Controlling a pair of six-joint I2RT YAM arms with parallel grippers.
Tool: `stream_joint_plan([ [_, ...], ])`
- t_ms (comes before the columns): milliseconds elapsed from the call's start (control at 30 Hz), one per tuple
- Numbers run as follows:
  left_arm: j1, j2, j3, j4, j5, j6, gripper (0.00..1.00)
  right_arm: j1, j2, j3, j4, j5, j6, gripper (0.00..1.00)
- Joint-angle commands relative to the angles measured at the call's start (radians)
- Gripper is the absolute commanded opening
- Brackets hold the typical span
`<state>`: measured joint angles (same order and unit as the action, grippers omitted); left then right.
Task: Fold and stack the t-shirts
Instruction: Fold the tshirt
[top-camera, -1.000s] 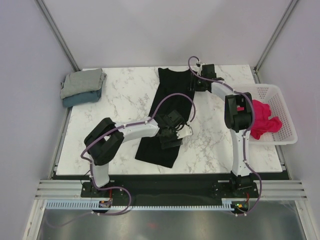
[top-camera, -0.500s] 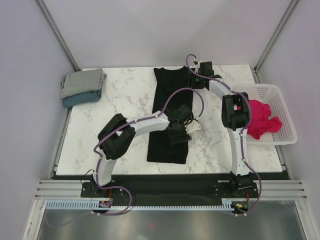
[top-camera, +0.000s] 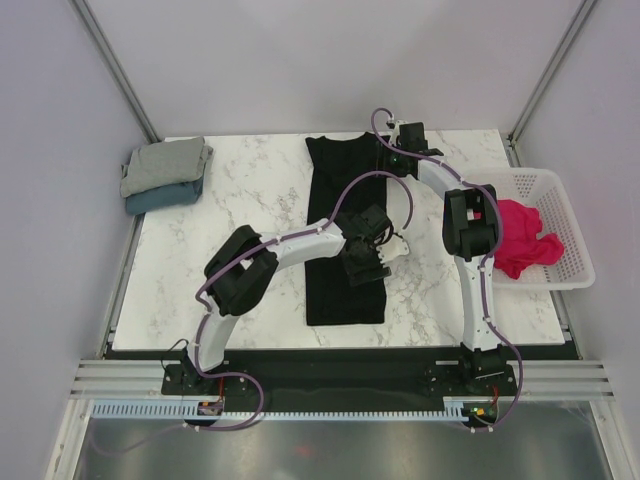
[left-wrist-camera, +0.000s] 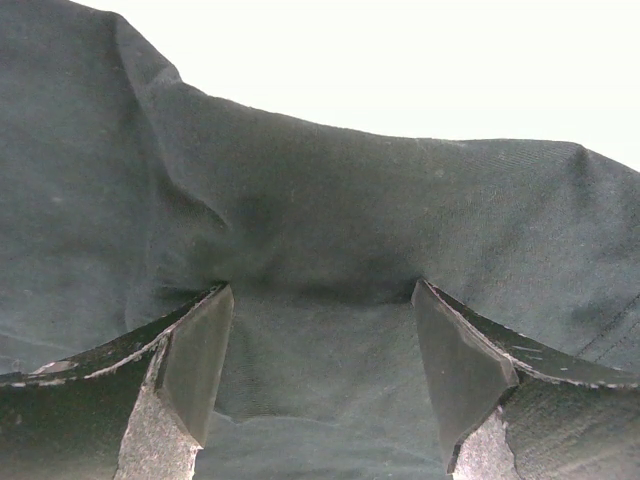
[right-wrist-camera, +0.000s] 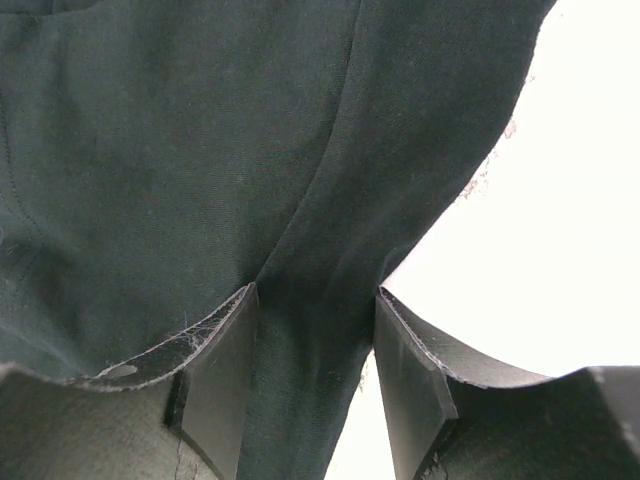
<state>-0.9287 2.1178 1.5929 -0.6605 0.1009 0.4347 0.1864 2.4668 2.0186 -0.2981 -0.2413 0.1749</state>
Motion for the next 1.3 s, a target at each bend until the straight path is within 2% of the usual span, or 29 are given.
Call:
stream_joint_plan([
  [0, -0.016, -0.045, -0.013, -0.016, 0.040, -0.042, 0.80, 0.004, -0.026, 0.012, -0.024, 0.010, -0.017, 0.57],
  [300, -0.042, -0.088, -0.007, -0.014, -0.009, -0.062, 0.82, 0.008, -0.031, 0.026, -0.022, 0.010, -0.014, 0.57],
  [333, -0.042, -0.108, -0.016, 0.022, -0.067, -0.091, 0.82, 0.008, -0.072, -0.013, -0.021, 0.025, -0.017, 0.57],
  [400, -0.044, -0.213, -0.045, 0.065, -0.093, -0.096, 0.90, 0.001, -0.185, -0.087, 0.032, 0.069, -0.020, 0.57],
  [433, -0.044, -0.257, -0.075, 0.094, -0.125, -0.100, 0.97, -0.005, -0.231, -0.175, 0.056, 0.085, -0.014, 0.57],
  [467, -0.042, -0.295, -0.086, 0.126, -0.128, -0.100, 0.99, -0.017, -0.282, -0.226, 0.085, 0.103, -0.006, 0.58],
  [500, -0.041, -0.342, -0.094, 0.139, -0.133, -0.117, 1.00, -0.024, -0.386, -0.274, 0.133, 0.123, 0.012, 0.58],
  [633, -0.010, -0.517, -0.096, 0.139, -0.133, -0.212, 1.00, -0.039, -0.627, -0.531, 0.174, 0.152, 0.054, 0.58],
  [700, 0.060, -0.554, -0.132, 0.122, -0.048, -0.340, 1.00, -0.044, -0.749, -0.618, 0.166, 0.117, 0.084, 0.58],
  [733, 0.094, -0.574, -0.155, 0.124, -0.015, -0.394, 1.00, -0.042, -0.787, -0.711, 0.163, 0.081, 0.127, 0.58],
  [767, 0.178, -0.603, -0.184, 0.124, -0.015, -0.395, 1.00, -0.042, -0.822, -0.757, 0.163, 0.054, 0.146, 0.59],
  [833, 0.264, -0.630, -0.290, 0.124, -0.015, -0.395, 1.00, -0.042, -0.919, -0.889, 0.160, 0.008, 0.173, 0.62],
  [900, 0.382, -0.660, -0.370, 0.124, -0.015, -0.395, 1.00, -0.048, -0.974, -0.954, 0.145, -0.083, 0.195, 0.64],
  [933, 0.414, -0.665, -0.442, 0.193, 0.122, -0.778, 0.98, -0.047, -0.973, -0.971, 0.108, -0.146, 0.184, 0.64],
  [967, 0.463, -0.670, -0.477, 0.199, 0.398, -0.812, 0.86, -0.047, -0.965, -0.969, 0.055, -0.223, 0.173, 0.64],
  [1000, 0.481, -0.682, -0.543, 0.211, 0.431, -0.862, 0.86, -0.048, -0.939, -0.977, -0.052, -0.260, 0.182, 0.64],
  [1033, 0.491, -0.688, -0.575, 0.232, 0.456, -0.881, 0.86, -0.051, -0.933, -1.015, -0.084, -0.307, 0.189, 0.64],
  [1067, 0.505, -0.694, -0.602, 0.242, 0.482, -0.895, 0.84, -0.062, -0.939, -1.047, -0.087, -0.378, 0.208, 0.64],
  [1267, 0.550, -0.708, -0.778, 0.399, 0.577, -1.059, 0.73, -0.070, -0.985, -1.230, -0.139, -0.535, 0.279, 0.69],
])
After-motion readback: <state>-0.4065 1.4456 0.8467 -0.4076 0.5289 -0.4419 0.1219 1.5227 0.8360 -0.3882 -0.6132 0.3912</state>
